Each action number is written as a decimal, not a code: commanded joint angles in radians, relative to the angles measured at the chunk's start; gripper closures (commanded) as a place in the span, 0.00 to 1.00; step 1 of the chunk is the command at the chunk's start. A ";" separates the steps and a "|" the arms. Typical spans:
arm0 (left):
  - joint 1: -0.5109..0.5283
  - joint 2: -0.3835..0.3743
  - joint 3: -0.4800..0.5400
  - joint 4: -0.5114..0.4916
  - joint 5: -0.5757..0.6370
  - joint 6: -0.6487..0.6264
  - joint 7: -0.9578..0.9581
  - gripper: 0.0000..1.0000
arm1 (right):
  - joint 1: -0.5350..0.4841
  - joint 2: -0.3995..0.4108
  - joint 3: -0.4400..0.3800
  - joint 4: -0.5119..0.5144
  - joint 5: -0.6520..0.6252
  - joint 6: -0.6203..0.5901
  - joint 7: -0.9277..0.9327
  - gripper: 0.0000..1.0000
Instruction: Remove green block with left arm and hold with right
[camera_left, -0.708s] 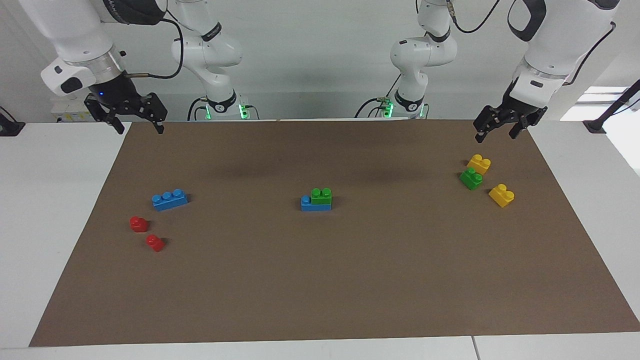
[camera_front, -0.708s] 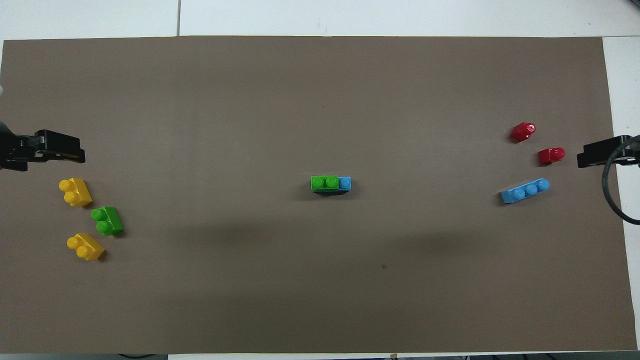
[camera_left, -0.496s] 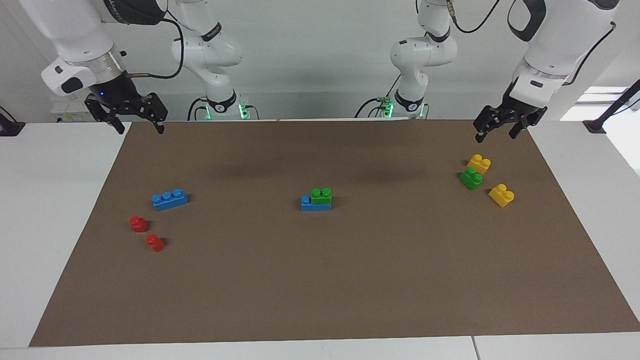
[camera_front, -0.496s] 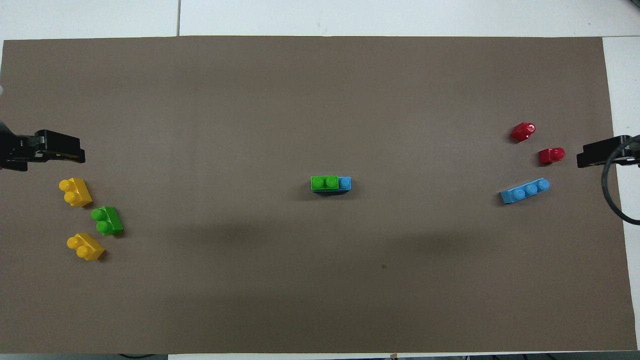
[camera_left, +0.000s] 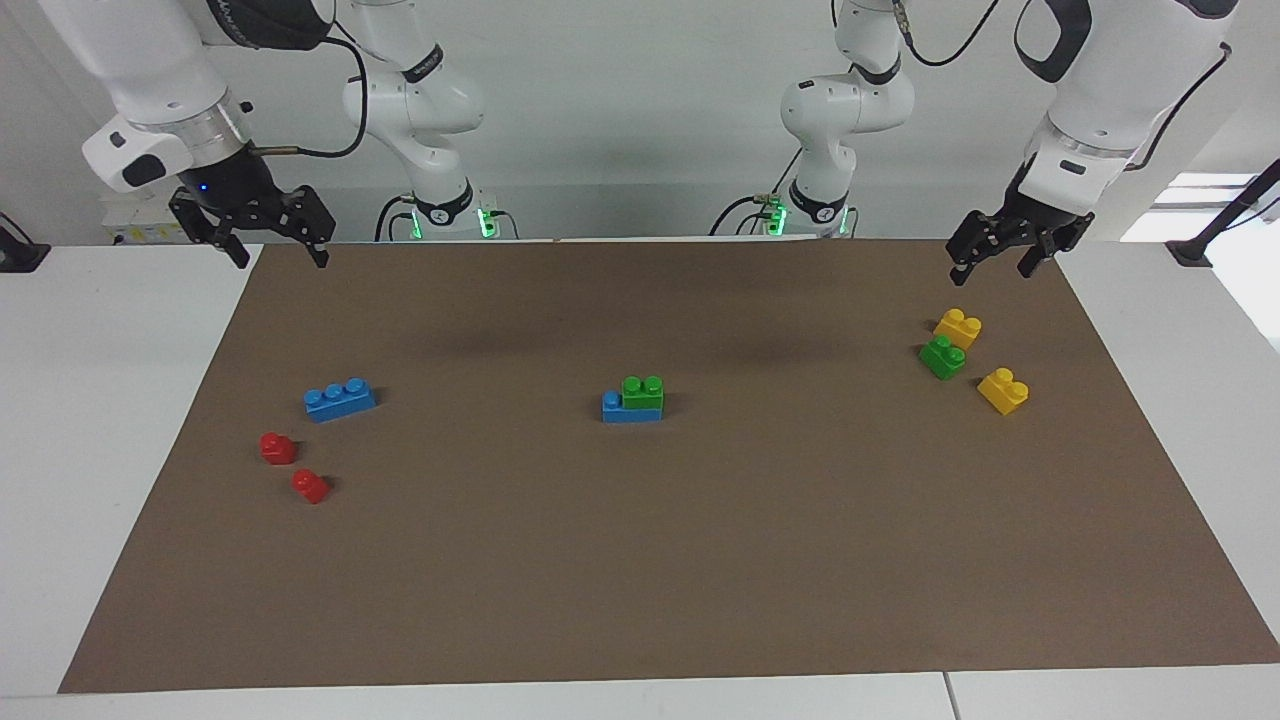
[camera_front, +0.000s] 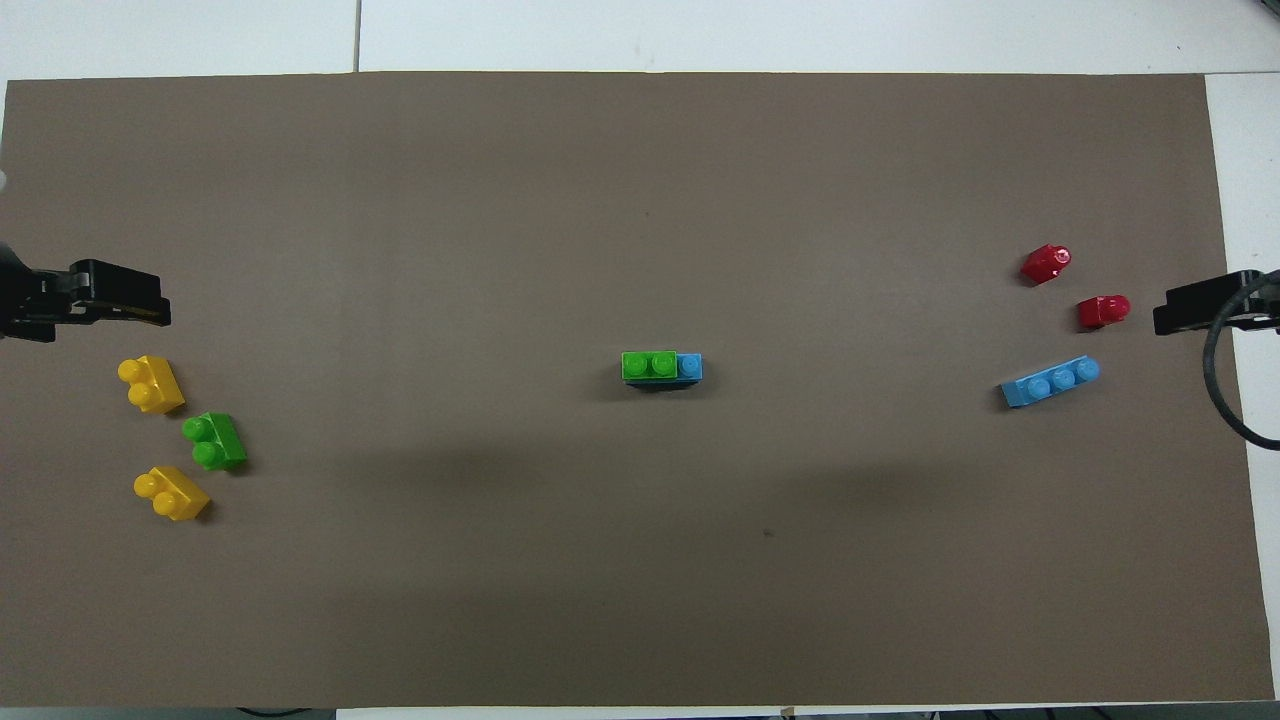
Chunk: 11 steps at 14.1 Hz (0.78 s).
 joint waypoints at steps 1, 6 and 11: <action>0.006 -0.019 0.004 -0.009 -0.006 -0.010 0.007 0.00 | -0.018 -0.001 0.007 -0.001 0.000 0.009 -0.038 0.00; 0.006 -0.022 0.005 -0.010 -0.006 -0.040 0.006 0.00 | -0.015 -0.006 0.005 -0.029 0.066 0.060 0.319 0.00; 0.006 -0.033 0.005 -0.010 -0.006 -0.054 -0.003 0.00 | -0.003 -0.021 0.010 -0.076 0.138 0.066 0.729 0.05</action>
